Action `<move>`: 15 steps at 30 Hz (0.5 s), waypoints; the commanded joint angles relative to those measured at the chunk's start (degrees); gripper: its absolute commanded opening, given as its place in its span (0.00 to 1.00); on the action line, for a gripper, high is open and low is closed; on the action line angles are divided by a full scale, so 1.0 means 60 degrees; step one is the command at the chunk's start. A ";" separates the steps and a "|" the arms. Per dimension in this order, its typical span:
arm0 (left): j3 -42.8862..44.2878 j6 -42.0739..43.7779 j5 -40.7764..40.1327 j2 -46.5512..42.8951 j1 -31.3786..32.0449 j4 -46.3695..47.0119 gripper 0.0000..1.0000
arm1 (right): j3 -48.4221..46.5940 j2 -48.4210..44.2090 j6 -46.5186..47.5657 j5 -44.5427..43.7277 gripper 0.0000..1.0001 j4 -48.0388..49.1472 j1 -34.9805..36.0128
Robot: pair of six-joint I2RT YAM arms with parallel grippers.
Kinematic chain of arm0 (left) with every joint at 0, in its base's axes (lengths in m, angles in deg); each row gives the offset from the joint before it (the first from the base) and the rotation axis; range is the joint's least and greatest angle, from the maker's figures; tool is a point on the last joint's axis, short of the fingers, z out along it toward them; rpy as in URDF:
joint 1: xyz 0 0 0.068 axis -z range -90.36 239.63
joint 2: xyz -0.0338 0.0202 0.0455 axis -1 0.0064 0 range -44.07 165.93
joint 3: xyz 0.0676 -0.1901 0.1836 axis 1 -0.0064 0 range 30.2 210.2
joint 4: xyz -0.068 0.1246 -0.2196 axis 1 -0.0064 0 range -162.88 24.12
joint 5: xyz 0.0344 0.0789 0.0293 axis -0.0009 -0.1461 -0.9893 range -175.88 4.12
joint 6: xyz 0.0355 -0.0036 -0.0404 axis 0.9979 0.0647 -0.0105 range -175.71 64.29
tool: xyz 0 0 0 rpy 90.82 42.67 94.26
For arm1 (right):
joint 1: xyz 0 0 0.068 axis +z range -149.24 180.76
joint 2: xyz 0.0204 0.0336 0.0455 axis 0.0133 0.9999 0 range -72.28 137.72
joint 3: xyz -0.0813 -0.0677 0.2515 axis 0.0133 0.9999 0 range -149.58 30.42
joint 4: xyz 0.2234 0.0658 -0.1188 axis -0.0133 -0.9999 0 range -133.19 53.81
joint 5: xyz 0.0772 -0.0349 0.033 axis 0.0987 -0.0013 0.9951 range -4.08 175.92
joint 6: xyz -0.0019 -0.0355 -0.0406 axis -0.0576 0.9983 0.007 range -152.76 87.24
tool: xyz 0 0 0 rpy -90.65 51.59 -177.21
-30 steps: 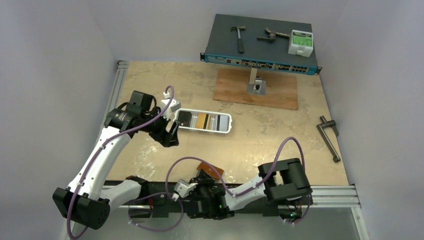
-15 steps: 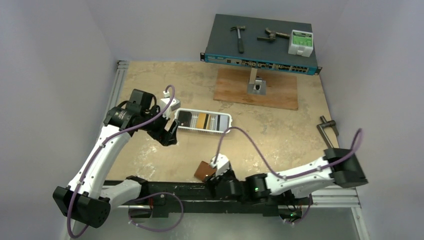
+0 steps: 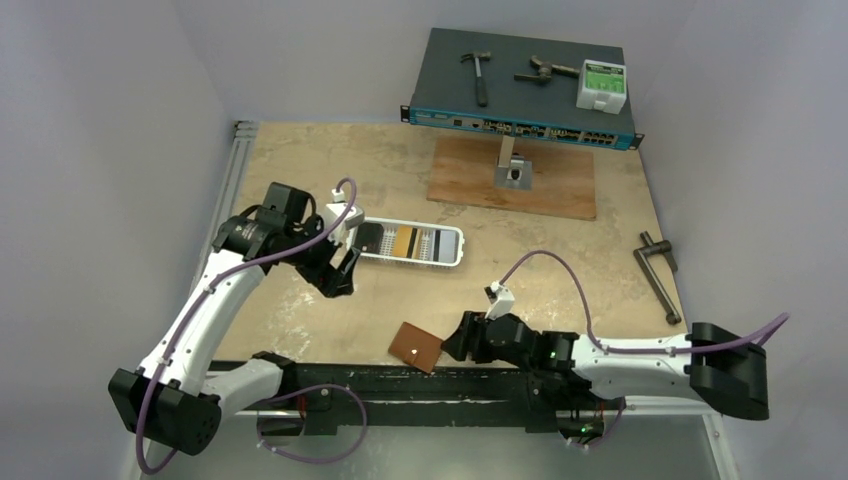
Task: Put the credit cards into the card holder
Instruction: Move the card holder to the center of the board.
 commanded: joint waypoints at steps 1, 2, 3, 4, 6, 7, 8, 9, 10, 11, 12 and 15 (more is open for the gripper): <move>-0.0199 0.0488 0.0423 0.0103 0.0050 0.0211 0.84 | -0.0174 0.1044 -0.0078 0.1151 0.61 0.1527 -0.0391; -0.0233 0.0564 0.0475 0.0147 0.0050 0.0198 0.84 | -0.0287 0.1421 0.0021 0.1290 0.61 0.1684 -0.0451; -0.0294 0.0645 0.0535 0.0172 0.0063 0.0206 0.84 | -0.0407 0.1767 0.0049 0.1432 0.60 0.1799 -0.0491; -0.0385 0.0720 0.0566 0.0179 0.0079 0.0240 0.83 | -0.0512 0.2050 0.0069 0.1579 0.60 0.1943 -0.0505; -0.0686 0.0928 0.0632 0.0143 0.0144 0.0428 0.82 | -0.0652 0.2495 0.0046 0.1794 0.58 0.2125 -0.0530; -0.0859 0.1053 0.0693 0.0106 0.0185 0.0551 0.81 | -0.0718 0.2685 0.0026 0.1844 0.56 0.2118 -0.0538; -0.1091 0.1267 0.0758 0.0041 0.0239 0.0730 0.80 | -0.0759 0.2837 0.0005 0.1884 0.55 0.2102 -0.0550; -0.1327 0.1420 0.0779 -0.0057 0.0314 0.0933 0.79 | -0.0788 0.2964 -0.0003 0.1903 0.54 0.2091 -0.0553; -0.1571 0.1631 0.0752 -0.0168 0.0409 0.1177 0.78 | -0.0805 0.3069 -0.0020 0.1882 0.52 0.2060 -0.0570; -0.1843 0.1843 0.0620 -0.0292 0.0540 0.1401 0.77 | -0.0809 0.3183 -0.0041 0.1857 0.51 0.2056 -0.0576; -0.2117 0.2059 0.0459 -0.0414 0.0703 0.1658 0.76 | -0.0820 0.3271 -0.0056 0.1807 0.49 0.2030 -0.0582; -0.3015 0.2877 -0.0400 -0.0825 0.1508 0.2431 0.75 | -0.1029 0.3521 0.0017 0.1674 0.37 0.1925 -0.0695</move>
